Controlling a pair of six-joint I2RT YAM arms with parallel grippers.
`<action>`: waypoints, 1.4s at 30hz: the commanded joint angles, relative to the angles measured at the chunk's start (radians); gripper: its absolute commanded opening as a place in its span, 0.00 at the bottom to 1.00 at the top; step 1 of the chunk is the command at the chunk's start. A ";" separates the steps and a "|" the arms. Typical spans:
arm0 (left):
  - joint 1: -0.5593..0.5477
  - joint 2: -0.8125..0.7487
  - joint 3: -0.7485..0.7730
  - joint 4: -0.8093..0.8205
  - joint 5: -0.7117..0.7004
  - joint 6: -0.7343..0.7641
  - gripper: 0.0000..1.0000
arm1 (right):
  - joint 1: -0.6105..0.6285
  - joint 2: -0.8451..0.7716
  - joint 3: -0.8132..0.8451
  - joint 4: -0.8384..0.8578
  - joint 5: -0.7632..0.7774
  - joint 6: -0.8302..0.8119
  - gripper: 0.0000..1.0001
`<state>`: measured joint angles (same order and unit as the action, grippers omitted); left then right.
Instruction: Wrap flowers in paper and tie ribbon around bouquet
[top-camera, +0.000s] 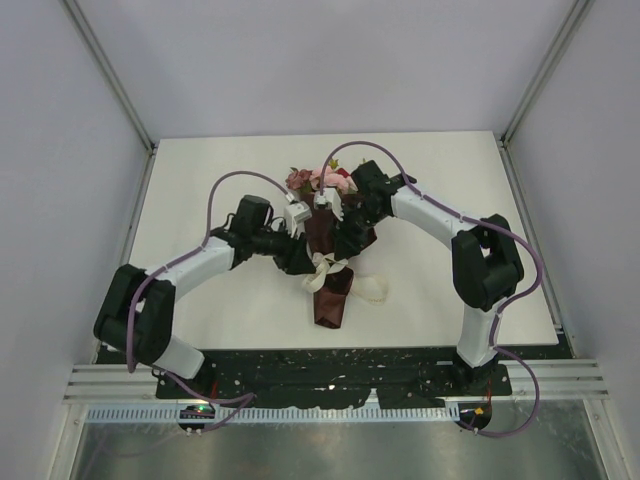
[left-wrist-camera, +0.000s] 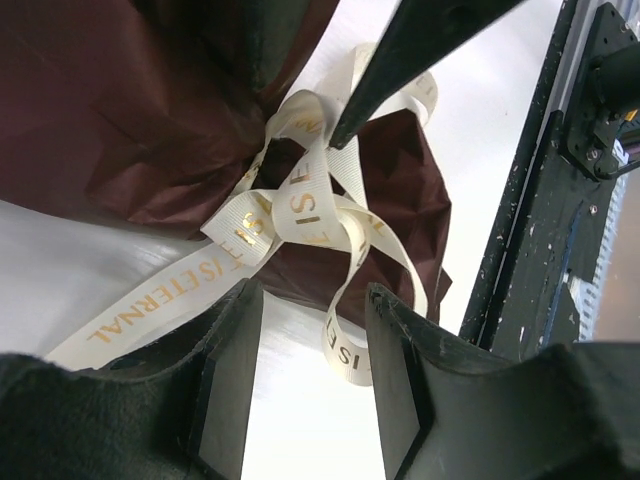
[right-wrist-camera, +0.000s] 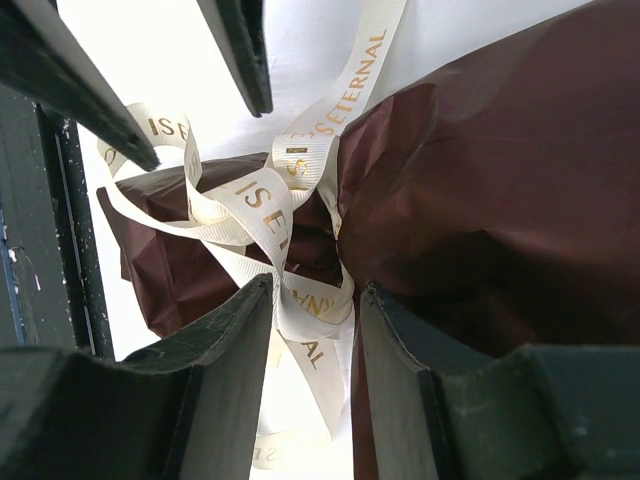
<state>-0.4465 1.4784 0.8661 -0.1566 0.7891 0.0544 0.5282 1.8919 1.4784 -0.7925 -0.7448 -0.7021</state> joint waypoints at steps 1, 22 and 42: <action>-0.011 0.052 0.034 0.049 -0.014 -0.048 0.49 | 0.000 -0.020 -0.001 0.013 -0.030 -0.010 0.45; -0.023 -0.167 -0.099 -0.008 -0.008 -0.059 0.00 | -0.007 0.004 -0.001 0.030 -0.059 -0.007 0.29; -0.052 -0.027 -0.053 0.150 0.035 -0.182 0.00 | -0.007 0.001 -0.004 0.029 -0.067 0.003 0.08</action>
<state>-0.4965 1.5436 0.8093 -0.0929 0.7605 -0.1242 0.5259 1.8923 1.4719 -0.7822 -0.7879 -0.7002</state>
